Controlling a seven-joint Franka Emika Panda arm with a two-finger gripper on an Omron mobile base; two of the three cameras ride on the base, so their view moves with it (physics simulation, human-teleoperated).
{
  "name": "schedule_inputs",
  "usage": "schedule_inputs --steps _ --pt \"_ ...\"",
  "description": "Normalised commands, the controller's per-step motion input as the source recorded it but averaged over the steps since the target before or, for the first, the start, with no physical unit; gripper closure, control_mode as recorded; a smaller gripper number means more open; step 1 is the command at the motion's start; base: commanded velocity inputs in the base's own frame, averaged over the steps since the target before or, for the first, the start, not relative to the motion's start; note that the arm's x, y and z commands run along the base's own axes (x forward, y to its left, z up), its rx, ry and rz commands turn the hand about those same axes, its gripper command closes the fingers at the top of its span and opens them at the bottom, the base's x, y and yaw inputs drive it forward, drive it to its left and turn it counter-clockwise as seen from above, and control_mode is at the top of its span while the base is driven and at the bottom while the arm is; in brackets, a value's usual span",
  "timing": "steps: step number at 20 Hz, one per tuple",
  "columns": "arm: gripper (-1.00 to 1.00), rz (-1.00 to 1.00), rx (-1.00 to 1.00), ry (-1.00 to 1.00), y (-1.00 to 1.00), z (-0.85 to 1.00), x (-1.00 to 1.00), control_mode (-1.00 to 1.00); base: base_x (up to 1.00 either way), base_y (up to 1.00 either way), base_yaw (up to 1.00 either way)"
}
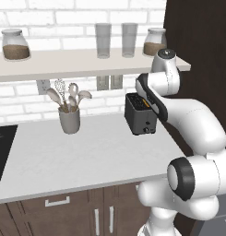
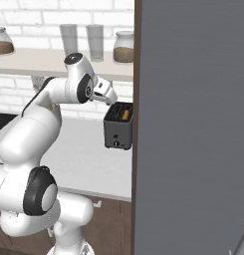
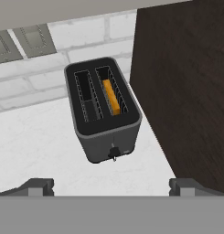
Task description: Start the toaster. Once the lever pops up, take the bread to the plate on the dining counter.
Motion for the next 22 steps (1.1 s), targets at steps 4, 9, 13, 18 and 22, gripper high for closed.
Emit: schedule_inputs --steps 4,9,13,18,22 --pt "-1.00 0.00 0.00 0.00 0.00 0.00 0.00 -1.00 0.00 0.00 0.00" --pt "-1.00 0.00 0.00 0.00 0.00 0.00 0.00 -1.00 0.00 0.00 0.00" --pt "-1.00 0.00 0.00 0.00 0.00 0.00 0.00 -1.00 0.00 0.00 0.00" --pt "-1.00 0.00 0.00 0.00 0.00 0.00 0.00 -1.00 0.00 0.00 0.00" --pt "-1.00 0.00 0.00 0.00 0.00 0.00 0.00 -1.00 0.00 0.00 0.00"
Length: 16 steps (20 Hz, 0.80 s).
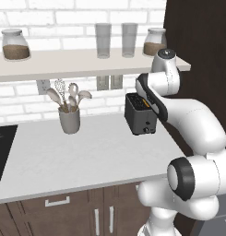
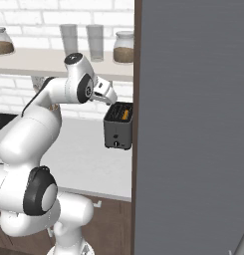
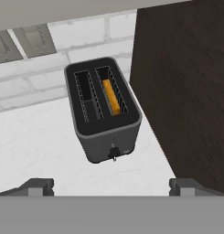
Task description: Start the toaster. Once the lever pops up, take the bread to the plate on the dining counter.
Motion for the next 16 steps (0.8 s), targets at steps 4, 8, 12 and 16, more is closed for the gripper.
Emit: schedule_inputs --steps 4,8,12,16 --pt "-1.00 0.00 0.00 0.00 0.00 0.00 0.00 -1.00 0.00 0.00 0.00" --pt "-1.00 0.00 0.00 0.00 0.00 0.00 0.00 -1.00 0.00 0.00 0.00" --pt "-1.00 0.00 0.00 0.00 0.00 0.00 0.00 -1.00 0.00 0.00 0.00" --pt "-1.00 0.00 0.00 0.00 0.00 0.00 0.00 -1.00 0.00 0.00 0.00"
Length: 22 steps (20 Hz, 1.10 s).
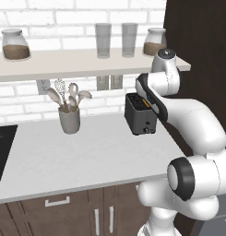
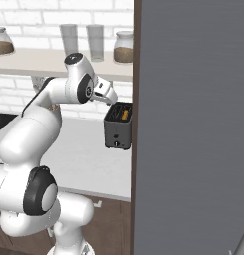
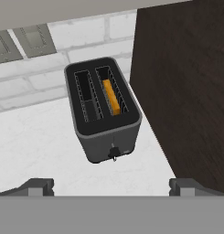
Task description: Start the toaster. Once the lever pops up, take the bread to the plate on the dining counter.
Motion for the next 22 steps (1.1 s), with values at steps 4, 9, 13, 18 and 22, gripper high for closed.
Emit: schedule_inputs --steps 4,9,13,18,22 --pt "-1.00 0.00 0.00 0.00 0.00 0.00 0.00 -1.00 0.00 0.00 0.00" --pt "-1.00 0.00 0.00 0.00 0.00 0.00 0.00 -1.00 0.00 0.00 0.00" --pt "-1.00 0.00 0.00 0.00 0.00 0.00 0.00 -1.00 0.00 0.00 0.00" --pt "-1.00 0.00 0.00 0.00 0.00 0.00 0.00 -1.00 0.00 0.00 0.00" --pt "-1.00 0.00 0.00 0.00 0.00 0.00 0.00 -1.00 0.00 0.00 0.00"
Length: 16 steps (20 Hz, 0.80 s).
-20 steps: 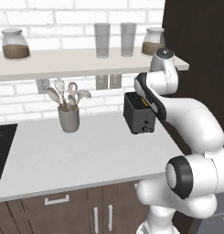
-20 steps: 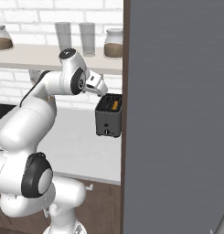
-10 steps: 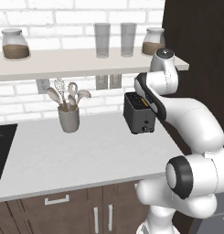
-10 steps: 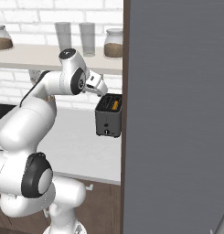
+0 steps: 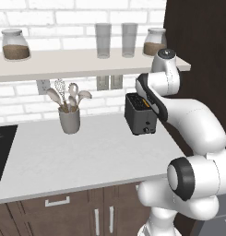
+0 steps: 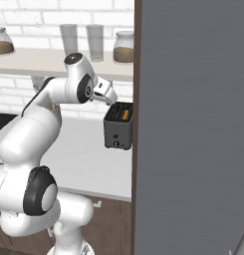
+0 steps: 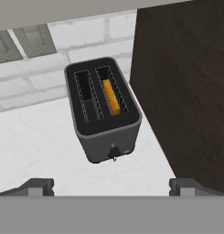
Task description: Start the toaster. Once the lever pops up, take the bread to the plate on the dining counter.
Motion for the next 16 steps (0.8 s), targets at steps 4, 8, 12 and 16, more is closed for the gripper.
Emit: schedule_inputs --steps 4,8,12,16 --pt "-1.00 0.00 0.00 0.00 0.00 0.00 0.00 -1.00 0.00 0.00 0.00" --pt "-1.00 0.00 0.00 0.00 0.00 0.00 0.00 -1.00 0.00 0.00 0.00" --pt "-1.00 0.00 0.00 0.00 0.00 0.00 0.00 -1.00 0.00 0.00 0.00" --pt "-1.00 0.00 0.00 0.00 0.00 0.00 0.00 -1.00 0.00 0.00 0.00"
